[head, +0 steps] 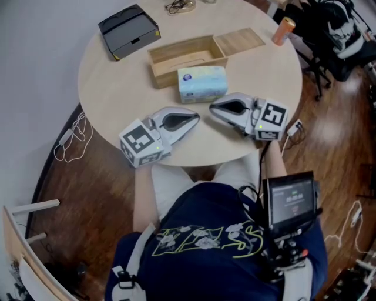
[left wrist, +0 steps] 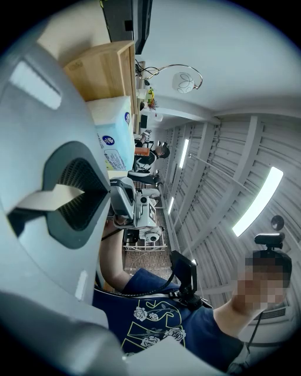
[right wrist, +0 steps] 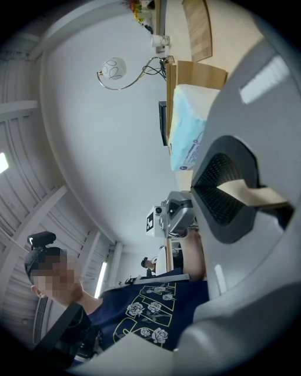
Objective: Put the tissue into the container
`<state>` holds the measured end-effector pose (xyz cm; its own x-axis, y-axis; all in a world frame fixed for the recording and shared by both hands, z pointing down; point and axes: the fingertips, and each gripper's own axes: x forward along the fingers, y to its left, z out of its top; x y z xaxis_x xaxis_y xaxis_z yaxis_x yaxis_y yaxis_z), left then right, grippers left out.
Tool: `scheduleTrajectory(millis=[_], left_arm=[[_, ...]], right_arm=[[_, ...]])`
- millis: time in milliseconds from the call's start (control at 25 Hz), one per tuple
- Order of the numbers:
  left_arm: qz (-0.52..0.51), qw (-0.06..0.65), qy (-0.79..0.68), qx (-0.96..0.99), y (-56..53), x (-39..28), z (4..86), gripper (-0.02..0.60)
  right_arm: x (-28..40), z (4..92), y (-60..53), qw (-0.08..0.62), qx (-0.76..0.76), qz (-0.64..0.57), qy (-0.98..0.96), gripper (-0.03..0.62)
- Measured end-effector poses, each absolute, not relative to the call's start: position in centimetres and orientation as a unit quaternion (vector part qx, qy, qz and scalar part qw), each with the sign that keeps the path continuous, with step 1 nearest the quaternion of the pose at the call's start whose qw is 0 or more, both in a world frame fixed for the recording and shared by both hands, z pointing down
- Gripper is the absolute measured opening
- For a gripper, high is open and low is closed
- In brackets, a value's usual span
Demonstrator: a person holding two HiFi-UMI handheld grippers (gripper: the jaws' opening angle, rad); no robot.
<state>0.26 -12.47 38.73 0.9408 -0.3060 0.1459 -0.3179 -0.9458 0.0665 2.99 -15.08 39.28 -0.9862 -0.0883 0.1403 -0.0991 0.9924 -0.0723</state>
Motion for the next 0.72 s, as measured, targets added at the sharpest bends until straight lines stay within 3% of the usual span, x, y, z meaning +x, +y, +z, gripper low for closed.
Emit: scheduleTrajectory(millis=[600,640,720], left_arm=[[0.075,0.043,-0.16,0.983,-12.4,0.3,38.8,0.003],[0.073,0.043,-0.159,0.984,-12.3,0.3,38.8,0.003],[0.067,0.043,-0.157,0.984,-12.3,0.3,38.8,0.003]], right_arm=[[2.9,37.7,-14.8,0.051,0.051,0.051,-0.996,0.002],[3.0,37.0,-14.7,0.045,0.046,0.045,-0.997,0.019],[3.0,35.5,-14.5,0.032,0.028,0.028,-0.999,0.163]])
